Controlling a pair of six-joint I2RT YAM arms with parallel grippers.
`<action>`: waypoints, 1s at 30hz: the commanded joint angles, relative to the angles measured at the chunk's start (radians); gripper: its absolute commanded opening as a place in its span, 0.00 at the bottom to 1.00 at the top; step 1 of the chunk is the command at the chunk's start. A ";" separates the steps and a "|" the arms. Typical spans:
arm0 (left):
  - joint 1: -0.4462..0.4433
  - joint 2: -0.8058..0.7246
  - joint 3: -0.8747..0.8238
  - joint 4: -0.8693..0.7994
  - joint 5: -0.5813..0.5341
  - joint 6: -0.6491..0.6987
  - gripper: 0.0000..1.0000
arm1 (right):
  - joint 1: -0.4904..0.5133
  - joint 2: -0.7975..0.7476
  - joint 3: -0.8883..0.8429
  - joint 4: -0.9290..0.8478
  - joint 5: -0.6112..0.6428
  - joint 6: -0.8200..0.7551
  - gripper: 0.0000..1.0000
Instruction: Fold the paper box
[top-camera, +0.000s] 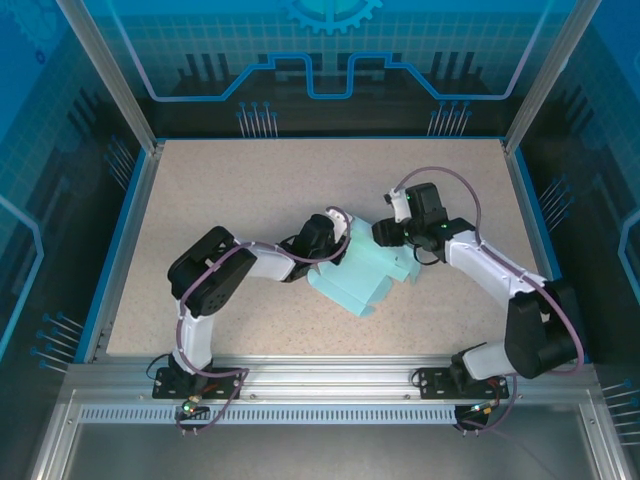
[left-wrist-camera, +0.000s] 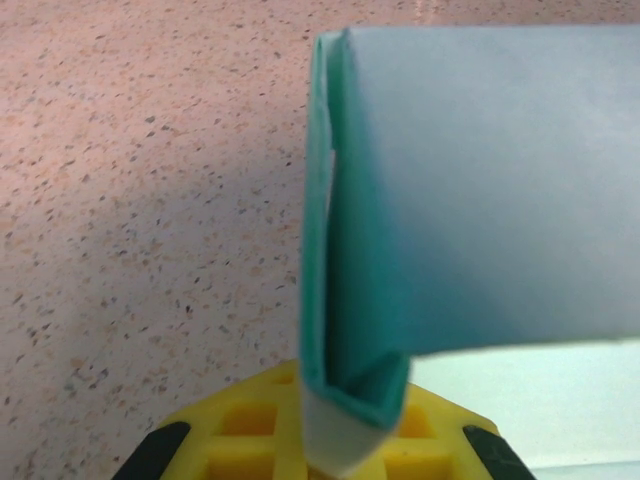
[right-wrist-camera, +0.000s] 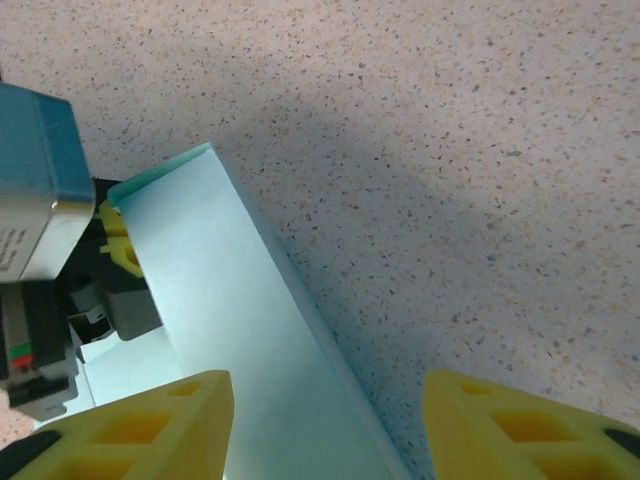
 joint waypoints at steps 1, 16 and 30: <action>-0.006 -0.059 0.020 -0.080 -0.062 -0.064 0.00 | 0.001 -0.080 0.048 -0.070 0.012 -0.001 0.55; -0.006 -0.068 0.028 -0.093 0.000 -0.069 0.00 | 0.055 -0.177 0.039 -0.164 0.035 -0.052 0.63; -0.006 -0.051 0.038 -0.108 0.048 -0.010 0.00 | 0.009 0.056 0.173 -0.255 -0.065 -0.136 0.69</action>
